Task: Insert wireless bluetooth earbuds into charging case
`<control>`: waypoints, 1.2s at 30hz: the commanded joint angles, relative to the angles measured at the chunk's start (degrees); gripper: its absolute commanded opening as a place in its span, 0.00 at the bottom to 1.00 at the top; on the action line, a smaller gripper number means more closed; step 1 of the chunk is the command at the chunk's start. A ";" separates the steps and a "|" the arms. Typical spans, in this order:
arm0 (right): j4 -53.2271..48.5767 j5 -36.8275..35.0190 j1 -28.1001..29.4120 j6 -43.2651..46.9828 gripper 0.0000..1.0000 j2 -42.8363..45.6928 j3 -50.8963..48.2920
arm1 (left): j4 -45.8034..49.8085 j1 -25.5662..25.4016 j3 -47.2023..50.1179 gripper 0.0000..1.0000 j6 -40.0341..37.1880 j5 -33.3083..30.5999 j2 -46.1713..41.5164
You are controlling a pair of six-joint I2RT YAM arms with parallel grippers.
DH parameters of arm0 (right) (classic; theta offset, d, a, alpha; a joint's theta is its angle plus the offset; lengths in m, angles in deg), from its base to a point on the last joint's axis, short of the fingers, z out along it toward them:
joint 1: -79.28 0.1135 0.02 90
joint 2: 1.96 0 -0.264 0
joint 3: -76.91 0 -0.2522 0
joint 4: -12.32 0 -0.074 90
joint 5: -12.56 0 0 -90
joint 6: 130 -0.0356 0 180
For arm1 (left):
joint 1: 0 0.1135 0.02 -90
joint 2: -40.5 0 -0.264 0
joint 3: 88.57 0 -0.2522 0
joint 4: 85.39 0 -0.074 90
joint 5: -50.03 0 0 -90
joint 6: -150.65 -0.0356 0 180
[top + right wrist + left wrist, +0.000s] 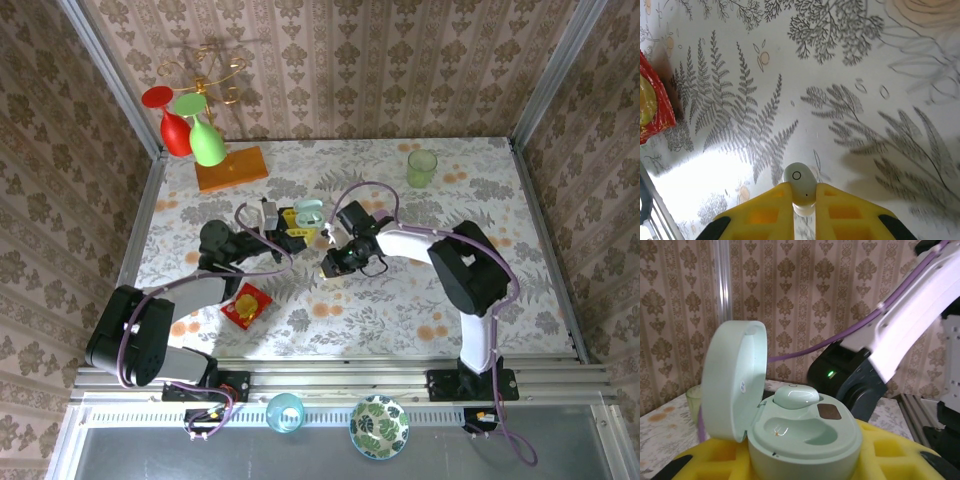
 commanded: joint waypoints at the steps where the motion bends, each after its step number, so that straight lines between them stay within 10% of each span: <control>1: 1.64 -6.56 -0.55 -2.06 0.13 6.05 -2.50 | 0.24 0.24 0.80 0.21 -4.08 -3.40 -0.10; 21: -6.60 -28.08 1.86 -3.55 0.13 32.32 2.93 | 1.80 0.15 2.18 0.21 -13.80 -19.38 3.90; 36: -4.43 -23.66 8.98 -1.94 0.14 24.05 15.96 | -0.01 -0.21 1.63 0.21 -12.73 -15.72 6.02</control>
